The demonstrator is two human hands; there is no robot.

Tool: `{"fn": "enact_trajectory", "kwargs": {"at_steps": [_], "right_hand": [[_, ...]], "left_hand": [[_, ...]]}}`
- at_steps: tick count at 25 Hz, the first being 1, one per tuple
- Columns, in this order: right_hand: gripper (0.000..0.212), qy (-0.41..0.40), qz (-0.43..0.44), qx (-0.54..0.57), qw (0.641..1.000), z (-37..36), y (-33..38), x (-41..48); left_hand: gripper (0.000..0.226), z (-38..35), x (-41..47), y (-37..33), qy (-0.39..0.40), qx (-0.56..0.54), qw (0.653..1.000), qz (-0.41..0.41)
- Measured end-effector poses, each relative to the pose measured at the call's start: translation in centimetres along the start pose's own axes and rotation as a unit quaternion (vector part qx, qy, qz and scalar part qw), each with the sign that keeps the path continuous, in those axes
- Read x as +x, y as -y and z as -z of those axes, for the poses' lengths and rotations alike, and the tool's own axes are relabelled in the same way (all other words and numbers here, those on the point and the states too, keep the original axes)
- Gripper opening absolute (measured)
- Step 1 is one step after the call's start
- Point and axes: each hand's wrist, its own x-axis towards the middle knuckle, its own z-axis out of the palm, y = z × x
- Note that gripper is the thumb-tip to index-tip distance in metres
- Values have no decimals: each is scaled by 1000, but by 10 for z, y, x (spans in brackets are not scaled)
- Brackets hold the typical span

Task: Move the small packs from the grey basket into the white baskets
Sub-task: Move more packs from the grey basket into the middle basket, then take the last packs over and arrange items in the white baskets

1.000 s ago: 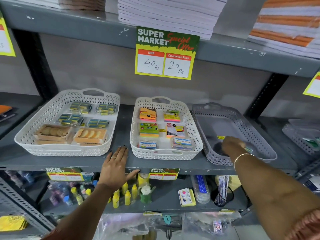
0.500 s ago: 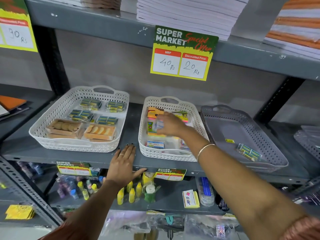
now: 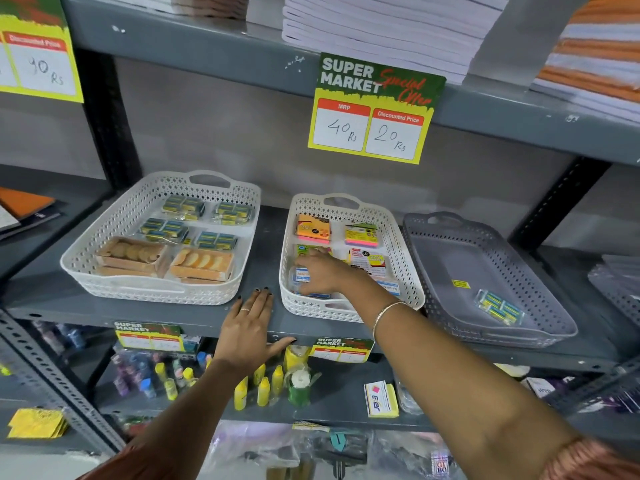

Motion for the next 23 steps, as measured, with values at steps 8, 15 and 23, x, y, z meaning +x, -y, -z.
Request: {"fn": "enact_trajectory", "kwargs": {"at_steps": [8, 15, 23], "right_hand": [[60, -119, -88, 77, 986, 43, -75, -47], [46, -183, -292, 122, 931, 34, -214, -145], [60, -59, -408, 6, 911, -13, -296, -178]], "left_hand": [[94, 21, -14, -24, -127, -116, 985, -27], [86, 53, 18, -171, -97, 13, 981, -166], [86, 36, 30, -184, -44, 59, 987, -144]]}}
